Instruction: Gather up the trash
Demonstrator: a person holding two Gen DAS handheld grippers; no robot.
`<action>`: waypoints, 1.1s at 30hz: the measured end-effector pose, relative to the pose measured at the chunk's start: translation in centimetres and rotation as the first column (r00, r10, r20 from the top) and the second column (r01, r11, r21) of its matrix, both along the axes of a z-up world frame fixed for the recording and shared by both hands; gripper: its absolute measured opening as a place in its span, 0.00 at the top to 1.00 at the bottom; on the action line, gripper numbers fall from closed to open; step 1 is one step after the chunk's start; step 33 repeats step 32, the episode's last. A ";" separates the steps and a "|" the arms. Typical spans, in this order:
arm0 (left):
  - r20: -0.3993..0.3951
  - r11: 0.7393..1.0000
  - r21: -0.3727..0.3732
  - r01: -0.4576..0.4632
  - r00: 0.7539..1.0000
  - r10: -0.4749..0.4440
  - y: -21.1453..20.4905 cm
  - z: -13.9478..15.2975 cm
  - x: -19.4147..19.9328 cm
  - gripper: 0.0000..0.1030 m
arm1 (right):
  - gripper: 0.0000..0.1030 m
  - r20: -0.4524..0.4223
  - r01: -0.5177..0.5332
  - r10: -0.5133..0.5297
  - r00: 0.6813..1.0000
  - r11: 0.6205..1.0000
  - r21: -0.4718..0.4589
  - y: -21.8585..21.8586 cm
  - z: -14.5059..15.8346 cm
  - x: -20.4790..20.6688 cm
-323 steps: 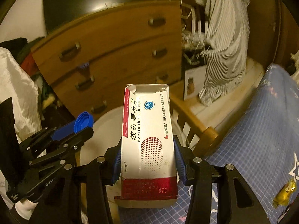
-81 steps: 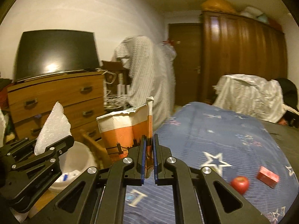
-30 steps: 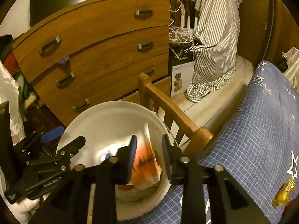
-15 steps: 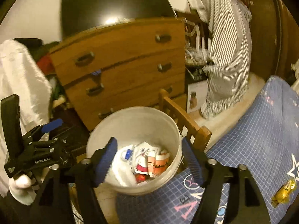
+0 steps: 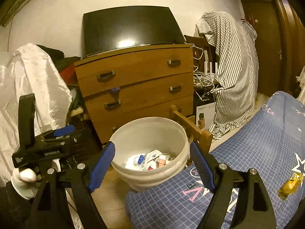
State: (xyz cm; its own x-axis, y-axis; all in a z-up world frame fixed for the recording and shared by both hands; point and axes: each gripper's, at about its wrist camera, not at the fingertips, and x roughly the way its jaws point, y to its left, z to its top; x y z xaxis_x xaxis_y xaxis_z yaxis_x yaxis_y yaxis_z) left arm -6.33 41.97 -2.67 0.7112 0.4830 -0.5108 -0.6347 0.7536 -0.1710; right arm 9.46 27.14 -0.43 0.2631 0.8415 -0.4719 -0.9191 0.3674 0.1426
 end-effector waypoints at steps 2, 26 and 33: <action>0.003 1.000 0.005 0.006 1.000 -0.006 -0.4 0.1 -0.3 0.06 | 0.21 -0.002 0.002 -0.002 1.000 1.000 0.009 -0.4 0.1 0.0; -0.021 0.999 0.027 -0.020 1.000 0.021 -0.9 0.2 -0.3 0.07 | 0.19 -0.018 0.033 -0.034 0.999 0.999 -0.024 1.0 -0.2 -0.1; -0.034 0.999 0.034 -0.038 0.999 0.039 -0.6 0.2 0.0 0.06 | 0.15 -0.019 0.036 -0.037 0.999 0.999 -0.029 1.0 -0.5 -0.1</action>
